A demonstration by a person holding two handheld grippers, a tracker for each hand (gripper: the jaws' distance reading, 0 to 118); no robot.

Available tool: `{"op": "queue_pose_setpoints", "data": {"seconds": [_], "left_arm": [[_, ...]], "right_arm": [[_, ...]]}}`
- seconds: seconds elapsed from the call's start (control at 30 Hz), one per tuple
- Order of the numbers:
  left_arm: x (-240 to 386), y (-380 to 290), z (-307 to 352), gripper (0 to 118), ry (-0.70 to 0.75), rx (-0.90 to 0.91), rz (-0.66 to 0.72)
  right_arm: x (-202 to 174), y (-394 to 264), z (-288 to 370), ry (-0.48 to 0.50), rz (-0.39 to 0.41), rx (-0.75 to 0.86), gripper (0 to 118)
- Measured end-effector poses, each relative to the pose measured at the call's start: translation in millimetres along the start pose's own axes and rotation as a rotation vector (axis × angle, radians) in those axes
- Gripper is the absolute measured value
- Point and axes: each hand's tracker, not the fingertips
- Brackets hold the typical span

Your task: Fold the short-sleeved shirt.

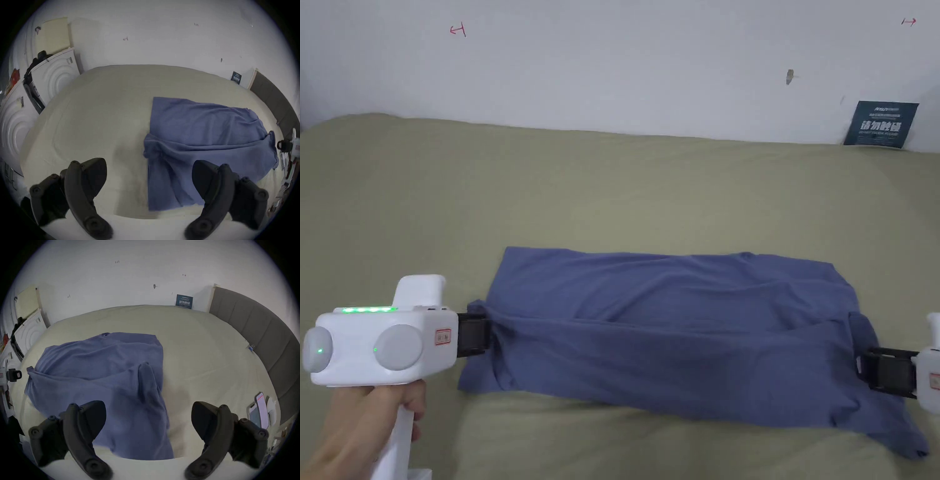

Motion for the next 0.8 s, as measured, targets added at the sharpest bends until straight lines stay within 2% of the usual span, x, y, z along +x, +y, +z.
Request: {"op": "queue_pose_setpoints", "data": {"seconds": [0.03, 0.07, 0.23, 0.27, 0.3, 0.33, 0.37, 0.4, 0.6, 0.63, 0.67, 0.7, 0.73, 0.77, 0.8], "left_arm": [[0, -6, 4, 2, -0.002, 0.002, -0.002], [2, -12, 6, 0, -0.003, 0.002, -0.016], [15, -33, 12, 0, 0.010, -0.031, -0.052], [19, -35, 9, 4, 0.013, -0.030, -0.052], [21, -35, 7, 17, 0.019, -0.029, -0.052], [23, -35, 4, 51, 0.024, -0.030, -0.051], [25, -34, -2, 103, 0.024, -0.049, -0.044], [29, -34, -6, 118, 0.022, -0.066, -0.041], [37, -34, -31, 111, 0.095, -0.080, -0.076], [35, -35, -35, 104, 0.095, -0.089, -0.063], [33, -35, -35, 72, 0.080, -0.100, -0.052], [33, -36, -36, 26, 0.078, -0.100, -0.050], [32, -37, -39, 3, 0.078, -0.105, -0.046], [32, -40, -39, 3, 0.083, -0.093, -0.014], [32, -38, -39, 3, 0.070, -0.105, -0.020]], "right_arm": [[-5, -8, 9, 0.001, 0.008, 0.013, 5], [-10, -15, 16, -0.015, 0.022, 0.020, 0], [-19, -41, 25, -0.040, 0.044, 0.038, 0], [-20, -43, 25, -0.047, 0.043, 0.045, 0], [-18, -47, 25, -0.055, 0.028, 0.052, 0], [-17, -49, 24, -0.061, 0.011, 0.055, 0], [-17, -50, 24, -0.059, -0.003, 0.056, 0], [-17, -50, 22, -0.055, -0.007, 0.053, 0], [-17, -46, 16, -0.054, -0.011, 0.041, 0], [-16, -43, 13, -0.046, -0.010, 0.039, 0], [-15, -41, 10, -0.034, -0.010, 0.035, 9], [-14, -40, 9, -0.027, -0.010, 0.025, 28], [-13, -37, 4, -0.001, -0.013, -0.009, 60], [-11, -37, -1, 0.017, -0.025, -0.033, 108], [-10, -37, -8, 0.016, -0.030, -0.051, 117]]}}
